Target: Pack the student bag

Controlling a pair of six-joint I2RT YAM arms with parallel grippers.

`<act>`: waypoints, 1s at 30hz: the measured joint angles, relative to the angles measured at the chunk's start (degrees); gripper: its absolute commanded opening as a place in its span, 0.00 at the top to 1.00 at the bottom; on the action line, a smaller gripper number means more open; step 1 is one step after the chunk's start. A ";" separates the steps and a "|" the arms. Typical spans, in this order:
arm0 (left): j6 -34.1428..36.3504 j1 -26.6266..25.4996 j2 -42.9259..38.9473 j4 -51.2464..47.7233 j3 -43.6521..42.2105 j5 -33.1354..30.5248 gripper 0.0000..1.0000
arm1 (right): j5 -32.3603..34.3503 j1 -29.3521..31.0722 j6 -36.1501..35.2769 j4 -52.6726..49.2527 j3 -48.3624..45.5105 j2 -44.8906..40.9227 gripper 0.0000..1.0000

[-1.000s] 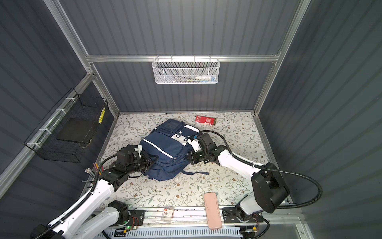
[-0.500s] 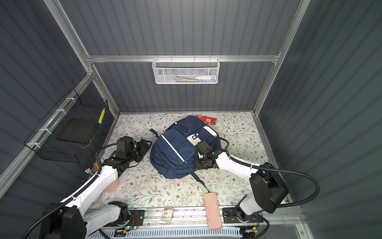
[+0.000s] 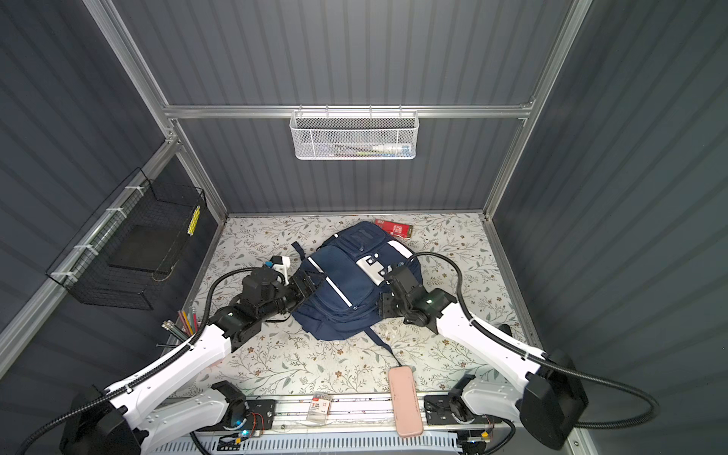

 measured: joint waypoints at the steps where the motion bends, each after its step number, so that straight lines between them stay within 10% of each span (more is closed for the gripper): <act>1: -0.44 -0.13 0.79 0.76 -0.37 -0.42 0.14 | -0.11 -0.70 -0.22 1.03 0.09 -0.48 0.33; 12: 0.22 0.66 9.92 3.30 -0.28 -4.74 0.37 | -13.49 -5.38 -4.48 9.01 11.32 19.15 0.34; 20: 2.43 10.32 13.14 4.81 0.31 -2.43 0.59 | -13.81 -0.42 -2.43 11.13 14.32 25.99 0.44; 30: 11.06 13.86 18.08 1.03 9.49 -1.88 0.44 | -14.36 2.71 4.85 14.69 16.41 30.25 0.96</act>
